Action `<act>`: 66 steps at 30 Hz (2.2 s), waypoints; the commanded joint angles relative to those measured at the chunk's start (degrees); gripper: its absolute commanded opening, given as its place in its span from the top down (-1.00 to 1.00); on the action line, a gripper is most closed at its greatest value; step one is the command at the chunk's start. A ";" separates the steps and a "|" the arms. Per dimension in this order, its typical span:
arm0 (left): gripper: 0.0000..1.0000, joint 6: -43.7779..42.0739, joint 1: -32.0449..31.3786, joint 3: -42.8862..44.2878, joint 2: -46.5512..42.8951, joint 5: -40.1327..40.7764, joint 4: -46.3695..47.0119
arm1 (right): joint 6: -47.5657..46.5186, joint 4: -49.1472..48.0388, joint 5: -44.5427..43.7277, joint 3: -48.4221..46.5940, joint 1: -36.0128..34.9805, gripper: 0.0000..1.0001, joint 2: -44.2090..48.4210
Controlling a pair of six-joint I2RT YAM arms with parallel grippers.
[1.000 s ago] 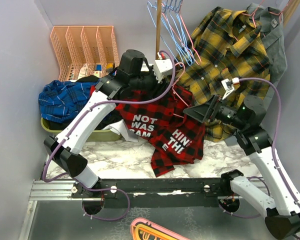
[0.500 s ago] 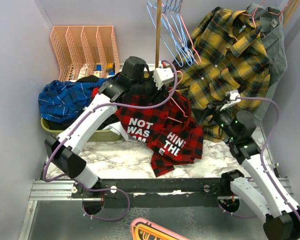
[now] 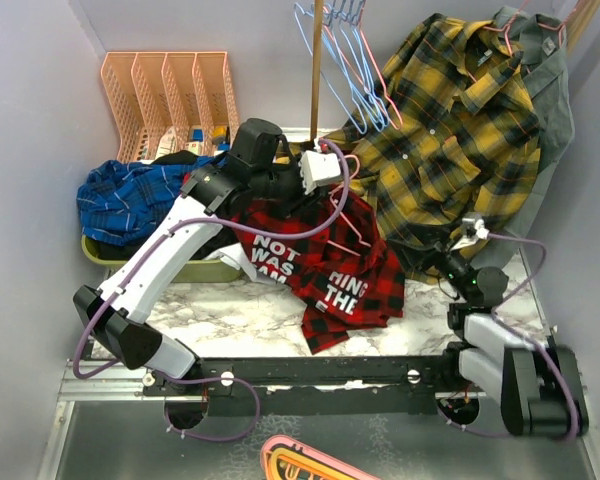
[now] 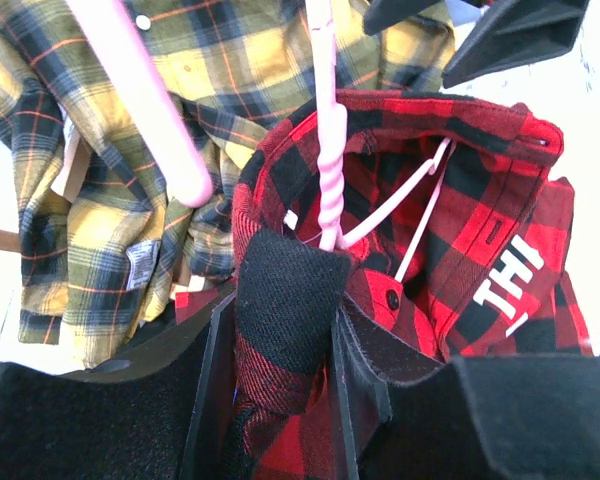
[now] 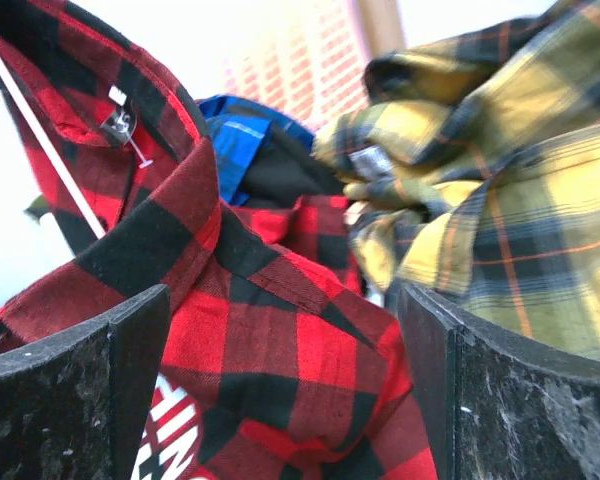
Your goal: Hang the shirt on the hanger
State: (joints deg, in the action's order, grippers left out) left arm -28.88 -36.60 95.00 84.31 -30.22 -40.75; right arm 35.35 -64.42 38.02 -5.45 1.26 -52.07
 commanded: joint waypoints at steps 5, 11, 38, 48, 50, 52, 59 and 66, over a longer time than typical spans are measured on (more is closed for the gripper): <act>1.00 -16.17 0.04 5.39 0.04 -8.29 -11.66 | 8.32 -37.47 19.90 -5.37 0.33 -0.83 -25.66; 1.00 -21.40 0.04 6.93 1.54 -8.31 -14.10 | 11.83 -37.44 31.39 -11.40 -0.90 -0.83 -27.95; 1.00 -15.82 -1.67 9.98 3.53 0.17 -9.01 | 9.77 -36.07 30.28 -13.66 -16.59 0.03 -30.19; 1.00 -5.82 -4.83 8.35 3.94 0.45 -2.36 | -4.83 -4.72 20.36 -21.80 -23.72 0.40 -19.40; 1.00 -5.35 -4.87 8.48 4.21 0.44 -1.92 | -6.61 -0.96 18.93 -23.08 -24.37 0.40 -17.15; 1.00 -4.88 -4.88 8.85 4.47 0.07 -1.81 | -6.88 0.16 18.06 -23.62 -24.47 0.43 -15.52; 1.00 -3.28 -4.87 10.26 4.77 0.32 -1.10 | -8.45 5.01 17.79 -24.12 -24.50 0.73 -13.77; 1.00 -1.67 -4.80 10.08 4.07 0.00 -0.67 | -7.45 5.59 16.00 -22.98 -24.61 0.97 -13.44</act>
State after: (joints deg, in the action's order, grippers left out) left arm -33.21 -41.25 103.39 88.79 -30.06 -45.23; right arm 28.56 -59.02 55.77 -28.08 -22.55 -67.05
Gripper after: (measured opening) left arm 0.376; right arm 0.063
